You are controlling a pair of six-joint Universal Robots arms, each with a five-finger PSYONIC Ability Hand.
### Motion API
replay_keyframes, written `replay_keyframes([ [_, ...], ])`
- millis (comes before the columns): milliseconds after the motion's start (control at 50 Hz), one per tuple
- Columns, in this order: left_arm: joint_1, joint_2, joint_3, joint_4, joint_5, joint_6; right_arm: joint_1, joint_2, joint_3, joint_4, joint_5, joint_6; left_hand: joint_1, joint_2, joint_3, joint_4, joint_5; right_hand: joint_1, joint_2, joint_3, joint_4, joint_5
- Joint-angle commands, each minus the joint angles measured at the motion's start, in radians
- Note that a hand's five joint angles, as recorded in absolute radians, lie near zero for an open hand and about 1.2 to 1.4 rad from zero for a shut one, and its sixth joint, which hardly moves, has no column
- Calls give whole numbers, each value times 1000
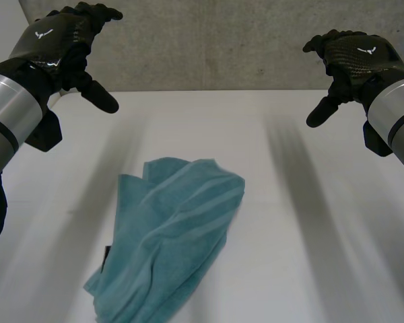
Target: Fold the laundry
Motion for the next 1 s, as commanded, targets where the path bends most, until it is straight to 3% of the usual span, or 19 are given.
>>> replay_keyframes([
  [20, 22, -2, 8, 0, -3, 2, 9, 3, 0, -2, -14, -34, 20, 22, 27, 27, -6, -12, -48, -42, -60, -69],
  [300, 50, -95, 40, -19, 6, 11, 35, 101, 41, 39, -190, -274, 143, 145, 151, 150, 118, -12, -48, -42, -60, -69],
  [360, 50, -131, 35, -23, 6, 11, 61, 103, 51, 39, -207, -280, 143, 145, 151, 150, 118, -12, -48, -42, -60, -69],
  [480, 61, -195, 15, -23, 0, 13, 154, 144, 55, 42, -356, -275, 117, 119, 124, 123, 91, -12, -48, -42, -60, -69],
  [580, 137, -189, -47, -22, 3, 11, 263, 228, -6, 44, -463, -208, 105, 107, 113, 112, 79, -12, -48, -42, -60, -69],
  [820, 218, -118, -150, -10, 7, 10, 454, 466, -155, 53, -489, -202, 32, 34, 39, 38, 6, 13, -23, -17, -35, -44],
  [1000, 248, -88, -193, -10, 8, 10, 549, 615, -215, 48, -472, -232, 20, 22, 27, 27, -6, 242, 205, 212, 193, 184],
])
